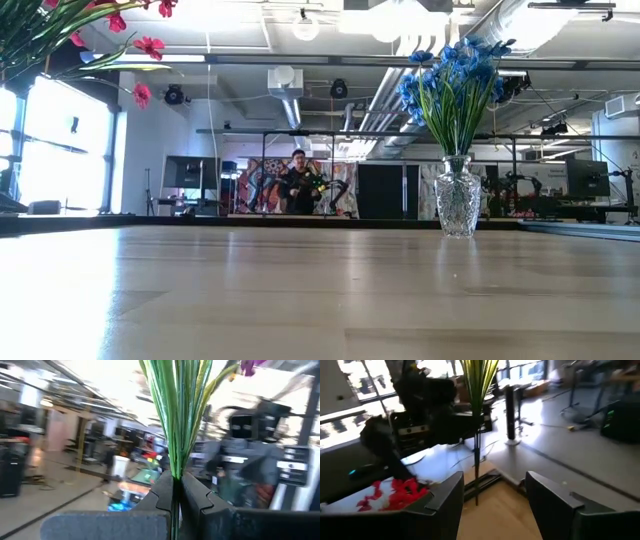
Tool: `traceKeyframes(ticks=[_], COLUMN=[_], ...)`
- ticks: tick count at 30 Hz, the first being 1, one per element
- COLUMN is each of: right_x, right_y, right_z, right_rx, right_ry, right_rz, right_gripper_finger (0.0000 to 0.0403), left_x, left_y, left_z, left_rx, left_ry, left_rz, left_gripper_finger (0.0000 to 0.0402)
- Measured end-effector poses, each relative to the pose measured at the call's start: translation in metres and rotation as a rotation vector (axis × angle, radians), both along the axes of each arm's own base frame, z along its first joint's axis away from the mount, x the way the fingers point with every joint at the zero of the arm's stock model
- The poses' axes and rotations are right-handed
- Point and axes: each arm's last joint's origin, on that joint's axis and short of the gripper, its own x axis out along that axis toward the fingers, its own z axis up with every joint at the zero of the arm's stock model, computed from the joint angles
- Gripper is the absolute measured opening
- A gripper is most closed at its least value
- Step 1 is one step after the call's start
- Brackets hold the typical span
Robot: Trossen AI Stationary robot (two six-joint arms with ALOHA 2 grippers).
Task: Sort flowers into vase by color
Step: Put the violet flower into the bottom transparent flower vase
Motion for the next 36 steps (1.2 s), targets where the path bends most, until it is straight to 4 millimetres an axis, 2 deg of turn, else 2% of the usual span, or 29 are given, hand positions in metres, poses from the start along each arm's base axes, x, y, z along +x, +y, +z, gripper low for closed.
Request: traceKeyframes(ticks=[7, 14, 18, 27, 36], right_x=[0.026, 0.052, 0.059, 0.072, 0.079], right_y=[-0.012, -0.025, -0.032, -0.041, -0.044], right_z=[-0.003, -0.011, -0.015, -0.020, -0.026], right_rx=[0.001, -0.045, -0.039, -0.029, -0.020], right_ry=[-0.061, -0.104, -0.101, -0.142, -0.128], right_rz=[0.130, 0.198, 0.198, 0.317, 0.319], right_gripper_finger=[0.0199, 0.0199, 0.0199, 0.0199, 0.0194], left_x=[0.013, 0.026, 0.029, 0.038, 0.051], left_y=[-0.006, -0.013, -0.017, -0.025, -0.032], left_z=[-0.008, -0.015, -0.016, -0.022, -0.031], left_rx=[0.035, 0.026, 0.031, 0.040, 0.034], left_ry=[0.060, 0.090, 0.095, 0.125, 0.157], left_rz=[-0.219, -0.279, -0.313, -0.395, -0.432], left_gripper_finger=[0.0000, 0.0000, 0.0000, 0.0000, 0.0000])
